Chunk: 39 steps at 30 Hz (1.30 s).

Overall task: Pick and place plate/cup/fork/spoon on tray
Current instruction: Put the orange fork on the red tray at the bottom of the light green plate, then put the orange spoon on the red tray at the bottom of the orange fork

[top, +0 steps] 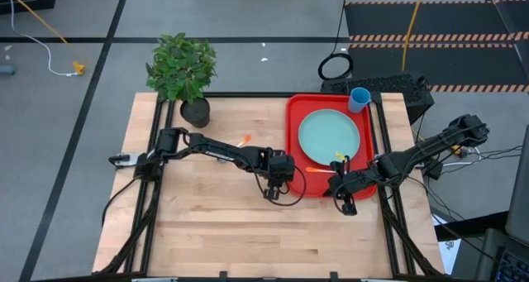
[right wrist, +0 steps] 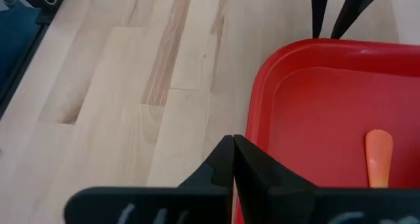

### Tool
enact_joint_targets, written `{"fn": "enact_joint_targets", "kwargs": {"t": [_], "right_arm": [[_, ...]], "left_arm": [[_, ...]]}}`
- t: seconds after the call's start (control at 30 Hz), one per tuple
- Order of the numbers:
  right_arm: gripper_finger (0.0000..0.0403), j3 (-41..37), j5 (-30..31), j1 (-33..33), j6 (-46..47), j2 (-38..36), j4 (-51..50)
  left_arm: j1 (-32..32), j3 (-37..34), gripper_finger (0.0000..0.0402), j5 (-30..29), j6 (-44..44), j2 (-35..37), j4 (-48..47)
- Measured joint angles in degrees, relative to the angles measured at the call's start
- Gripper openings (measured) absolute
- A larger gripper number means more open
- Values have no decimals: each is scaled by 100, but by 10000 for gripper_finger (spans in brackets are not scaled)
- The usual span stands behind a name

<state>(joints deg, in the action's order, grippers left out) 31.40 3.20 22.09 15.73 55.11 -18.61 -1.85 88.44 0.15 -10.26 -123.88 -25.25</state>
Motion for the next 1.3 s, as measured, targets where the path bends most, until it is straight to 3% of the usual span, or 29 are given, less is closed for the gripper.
{"fn": "enact_joint_targets", "kwargs": {"t": [0.43, 0.63, 0.8, 0.97, 1.13, 1.3], "right_arm": [[0, 0, -2, 0, 2, -1, -17], [0, 0, -4, 0, 4, -1, -50], [0, 0, -4, 0, 16, 0, -65], [0, 0, -27, 0, 225, -2, -114], [0, 0, -28, 2, 330, 0, -191], [0, 0, -28, 4, 332, 0, -207]], "left_arm": [[7, -2, 74, -73, -411, 5, -59], [13, 4, 74, -877, -382, 272, -693], [203, 7, 74, -1488, 114, 519, -1456], [610, 9, 74, -1521, 684, 597, -2276], [1061, 7, 74, -1530, 1782, 595, -3118], [1257, 7, 75, -1522, 2225, 593, -3361]]}}
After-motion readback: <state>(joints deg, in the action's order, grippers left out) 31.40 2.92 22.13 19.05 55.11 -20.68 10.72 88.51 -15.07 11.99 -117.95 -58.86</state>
